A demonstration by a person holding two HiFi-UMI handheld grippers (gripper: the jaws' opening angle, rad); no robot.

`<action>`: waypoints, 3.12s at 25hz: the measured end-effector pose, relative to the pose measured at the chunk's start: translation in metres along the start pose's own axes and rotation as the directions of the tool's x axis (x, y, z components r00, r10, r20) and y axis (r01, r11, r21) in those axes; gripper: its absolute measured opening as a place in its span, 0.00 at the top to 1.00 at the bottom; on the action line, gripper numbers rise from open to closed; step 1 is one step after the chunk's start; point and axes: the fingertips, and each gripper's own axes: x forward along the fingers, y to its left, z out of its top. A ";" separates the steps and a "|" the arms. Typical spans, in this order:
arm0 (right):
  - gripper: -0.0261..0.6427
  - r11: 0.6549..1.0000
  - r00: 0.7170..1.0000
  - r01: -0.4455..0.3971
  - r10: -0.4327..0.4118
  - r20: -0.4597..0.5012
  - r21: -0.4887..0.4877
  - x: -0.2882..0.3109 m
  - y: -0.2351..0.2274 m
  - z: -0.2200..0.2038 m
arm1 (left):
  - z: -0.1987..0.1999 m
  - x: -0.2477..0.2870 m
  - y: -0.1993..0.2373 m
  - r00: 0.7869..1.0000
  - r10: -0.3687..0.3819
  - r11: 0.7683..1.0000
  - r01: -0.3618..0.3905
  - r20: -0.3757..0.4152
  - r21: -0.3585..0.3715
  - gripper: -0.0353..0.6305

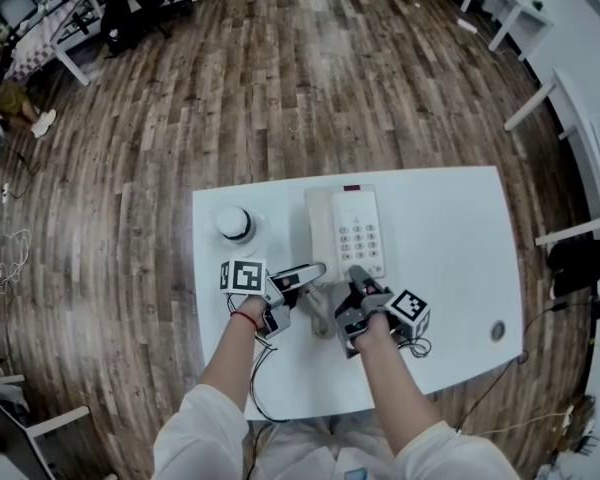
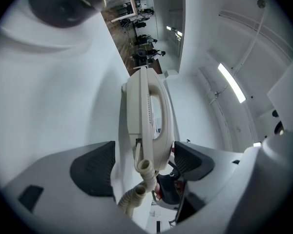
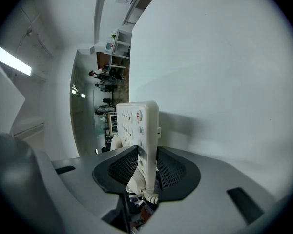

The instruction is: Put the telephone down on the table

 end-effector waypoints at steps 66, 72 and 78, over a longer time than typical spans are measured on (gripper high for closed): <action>0.79 0.998 0.998 0.058 -0.058 0.031 0.005 0.003 -0.038 0.002 | -0.090 -0.046 -0.148 0.922 0.014 0.997 -0.040 0.386 0.059 0.92; 0.82 0.999 0.999 0.044 -0.044 0.015 -0.026 -0.010 -0.033 0.000 | -0.096 -0.042 -0.149 0.924 0.012 0.998 -0.034 0.382 0.050 0.92; 0.84 0.998 1.000 0.009 -0.010 -0.006 -0.064 -0.022 -0.020 0.000 | -0.098 -0.036 -0.152 0.923 0.008 0.999 -0.026 0.384 0.041 0.92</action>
